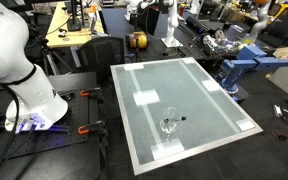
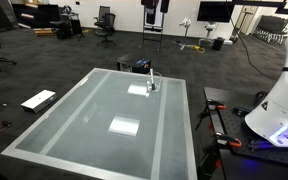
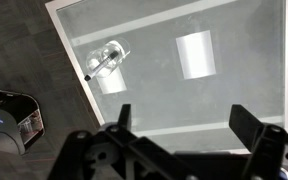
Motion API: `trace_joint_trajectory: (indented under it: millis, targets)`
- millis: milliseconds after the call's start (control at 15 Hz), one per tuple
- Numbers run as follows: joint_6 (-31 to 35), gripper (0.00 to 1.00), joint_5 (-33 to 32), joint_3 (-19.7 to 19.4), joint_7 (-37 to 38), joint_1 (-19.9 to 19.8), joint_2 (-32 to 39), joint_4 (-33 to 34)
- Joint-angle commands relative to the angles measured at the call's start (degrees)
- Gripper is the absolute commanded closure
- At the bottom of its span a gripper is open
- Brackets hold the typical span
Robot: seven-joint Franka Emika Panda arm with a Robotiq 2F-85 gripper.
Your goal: Move the marker from the colourless cup then put it on the table
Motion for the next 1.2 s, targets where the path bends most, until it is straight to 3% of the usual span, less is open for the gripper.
trace_joint_trajectory:
  millis: [0, 400, 667, 1133]
  targets:
    - [9.33, 0.0, -2.91, -0.22, 3.79, -1.76, -3.56, -6.97]
    - [19.48, 0.0, -12.73, 0.67, 21.44, -5.51, -2.63, -12.42]
    - [19.71, 0.0, -18.45, 0.2, 31.76, -6.87, -0.87, -13.57]
    - [21.83, 0.0, -23.1, -2.29, 44.05, -8.0, 3.56, -13.88]
